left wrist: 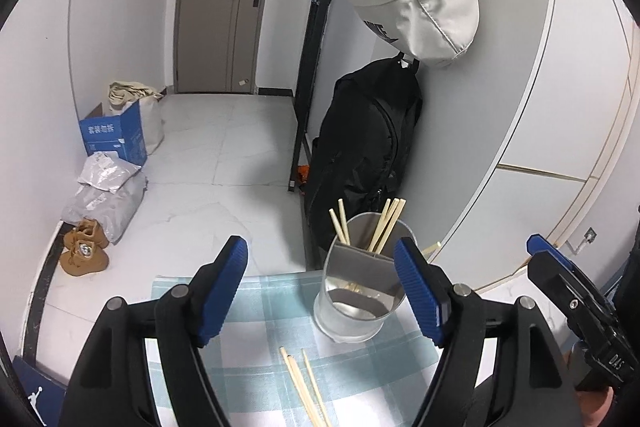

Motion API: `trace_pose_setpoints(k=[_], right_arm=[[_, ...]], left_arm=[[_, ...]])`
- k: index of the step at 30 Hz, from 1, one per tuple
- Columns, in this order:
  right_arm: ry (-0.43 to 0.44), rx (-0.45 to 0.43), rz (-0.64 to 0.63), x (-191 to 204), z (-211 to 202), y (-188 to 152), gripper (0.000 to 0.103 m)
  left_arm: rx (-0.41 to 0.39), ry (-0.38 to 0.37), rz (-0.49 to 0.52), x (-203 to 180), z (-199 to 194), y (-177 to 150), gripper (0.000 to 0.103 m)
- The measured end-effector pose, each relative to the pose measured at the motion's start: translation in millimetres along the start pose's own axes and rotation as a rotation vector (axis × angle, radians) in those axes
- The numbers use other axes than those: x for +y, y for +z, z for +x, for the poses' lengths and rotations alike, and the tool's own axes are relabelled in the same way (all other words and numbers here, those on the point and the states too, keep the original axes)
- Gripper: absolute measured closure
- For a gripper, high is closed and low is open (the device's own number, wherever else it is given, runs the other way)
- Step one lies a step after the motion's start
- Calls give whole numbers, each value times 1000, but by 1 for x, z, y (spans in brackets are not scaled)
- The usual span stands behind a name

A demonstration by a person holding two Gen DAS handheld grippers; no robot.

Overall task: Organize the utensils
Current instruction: 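Lower the open right gripper back toward the remaining chopsticks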

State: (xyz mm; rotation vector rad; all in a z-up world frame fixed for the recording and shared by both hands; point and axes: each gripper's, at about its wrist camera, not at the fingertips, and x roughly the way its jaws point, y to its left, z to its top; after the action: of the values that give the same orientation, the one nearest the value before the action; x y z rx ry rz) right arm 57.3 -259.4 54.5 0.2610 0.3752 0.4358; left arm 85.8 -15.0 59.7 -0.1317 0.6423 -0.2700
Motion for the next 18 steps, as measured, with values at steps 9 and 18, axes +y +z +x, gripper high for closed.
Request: trace_pose_setpoints(k=[9,18], right_arm=[[-6,-1,-14,12,-3,-22,4],[-38,36,-50,18,6,-64,2]], left_arm=[[-60,58,9,8,-11,-28,18],[-100,110,-5,25,-5,-71,18]])
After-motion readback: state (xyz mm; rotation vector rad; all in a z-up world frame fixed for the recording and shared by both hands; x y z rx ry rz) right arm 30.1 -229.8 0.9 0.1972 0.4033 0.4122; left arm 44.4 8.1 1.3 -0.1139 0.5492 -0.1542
